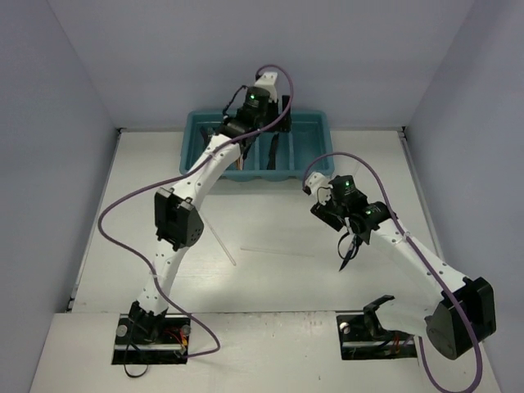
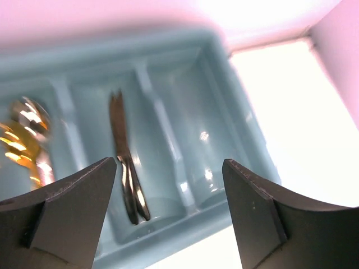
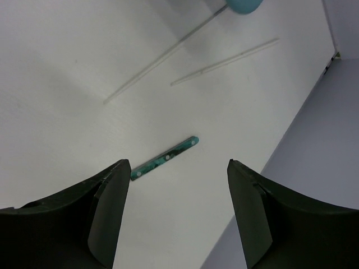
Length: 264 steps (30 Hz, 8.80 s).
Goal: Sort the eating utensils into containers
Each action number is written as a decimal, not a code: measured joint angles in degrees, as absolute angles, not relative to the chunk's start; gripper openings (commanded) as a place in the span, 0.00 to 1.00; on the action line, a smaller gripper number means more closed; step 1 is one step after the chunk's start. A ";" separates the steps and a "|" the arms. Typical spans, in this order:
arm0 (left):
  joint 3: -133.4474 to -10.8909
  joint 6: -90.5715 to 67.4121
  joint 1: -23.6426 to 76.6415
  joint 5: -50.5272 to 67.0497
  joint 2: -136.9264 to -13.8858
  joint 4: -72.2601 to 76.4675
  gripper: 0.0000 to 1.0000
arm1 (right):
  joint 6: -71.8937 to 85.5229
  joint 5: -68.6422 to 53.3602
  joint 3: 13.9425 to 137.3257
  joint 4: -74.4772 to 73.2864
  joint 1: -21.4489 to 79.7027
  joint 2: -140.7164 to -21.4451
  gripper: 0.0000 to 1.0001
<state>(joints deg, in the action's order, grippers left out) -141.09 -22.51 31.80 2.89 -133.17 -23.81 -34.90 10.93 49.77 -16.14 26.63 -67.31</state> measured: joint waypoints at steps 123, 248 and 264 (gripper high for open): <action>-71.89 -21.12 -2.36 38.80 -81.85 -24.51 0.87 | -5.21 -34.21 114.17 -18.13 21.09 -119.40 0.00; -60.36 -34.48 -22.59 18.92 -66.70 -26.37 0.87 | 3.92 -3.38 97.83 -17.35 59.06 -128.12 0.00; -60.36 -34.48 -22.59 19.54 -66.73 -26.29 0.87 | -2.99 -7.17 106.58 -27.98 59.44 -122.07 0.00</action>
<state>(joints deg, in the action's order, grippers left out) -60.36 -34.48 -22.59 19.54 -66.73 -26.29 -2.99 -7.17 106.58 -27.98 59.44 -122.07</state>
